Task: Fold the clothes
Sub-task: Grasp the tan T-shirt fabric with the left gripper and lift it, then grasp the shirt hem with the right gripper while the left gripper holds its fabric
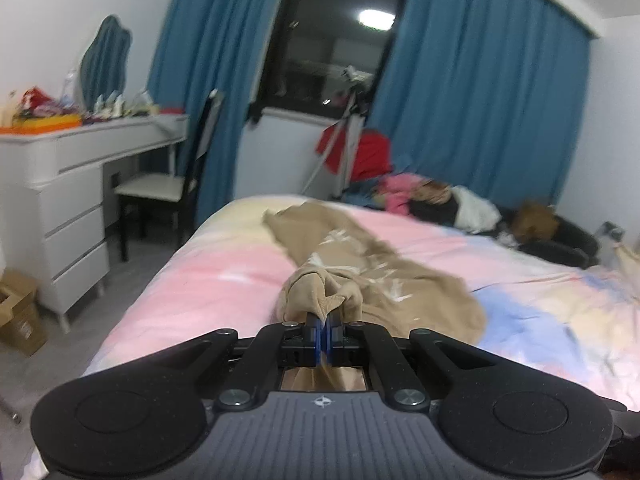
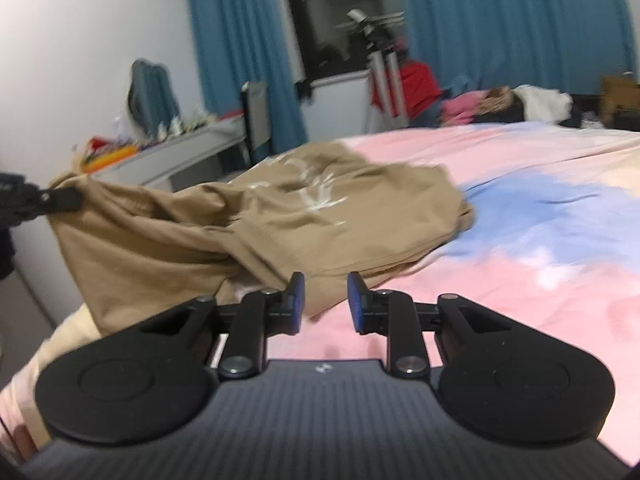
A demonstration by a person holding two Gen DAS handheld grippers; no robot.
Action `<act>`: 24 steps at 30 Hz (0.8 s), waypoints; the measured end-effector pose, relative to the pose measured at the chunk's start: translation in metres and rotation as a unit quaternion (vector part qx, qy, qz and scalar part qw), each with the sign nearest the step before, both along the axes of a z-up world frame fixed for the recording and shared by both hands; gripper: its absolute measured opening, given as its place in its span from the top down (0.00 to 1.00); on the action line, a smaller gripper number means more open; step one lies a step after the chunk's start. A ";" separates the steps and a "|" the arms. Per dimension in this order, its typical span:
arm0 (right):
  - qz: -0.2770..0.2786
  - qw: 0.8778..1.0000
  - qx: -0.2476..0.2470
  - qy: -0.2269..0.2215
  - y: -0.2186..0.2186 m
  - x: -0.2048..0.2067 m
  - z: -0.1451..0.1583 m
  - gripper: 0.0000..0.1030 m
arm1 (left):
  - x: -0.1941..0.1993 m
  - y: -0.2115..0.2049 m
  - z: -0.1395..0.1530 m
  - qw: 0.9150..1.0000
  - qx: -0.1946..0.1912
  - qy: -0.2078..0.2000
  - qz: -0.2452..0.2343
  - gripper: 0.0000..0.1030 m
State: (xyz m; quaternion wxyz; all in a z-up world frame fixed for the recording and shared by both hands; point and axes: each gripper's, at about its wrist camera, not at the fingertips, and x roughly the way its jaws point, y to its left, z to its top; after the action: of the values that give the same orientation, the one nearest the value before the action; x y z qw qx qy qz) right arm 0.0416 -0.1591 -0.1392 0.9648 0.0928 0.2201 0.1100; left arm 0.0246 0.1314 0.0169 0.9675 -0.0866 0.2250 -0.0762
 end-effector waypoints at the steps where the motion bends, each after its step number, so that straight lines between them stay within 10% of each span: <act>1: 0.006 1.000 0.001 0.010 0.004 0.007 -0.002 0.58 | 0.003 0.005 -0.002 1.000 0.002 0.003 0.002 0.98; 15: 0.026 0.994 -0.088 0.060 0.049 0.093 -0.038 0.56 | 0.056 -0.001 -0.039 0.997 0.033 0.060 0.028 0.97; 24: 0.003 0.996 -0.087 0.035 0.035 0.094 -0.030 0.81 | 0.074 -0.011 -0.045 0.995 0.057 0.072 0.034 0.97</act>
State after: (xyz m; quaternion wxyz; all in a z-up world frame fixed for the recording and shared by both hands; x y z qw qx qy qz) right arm 0.1355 -0.1242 -0.1693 0.9607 0.0119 0.2623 0.0903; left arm 0.0989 0.1201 -0.0284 0.9542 -0.0441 0.2948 -0.0241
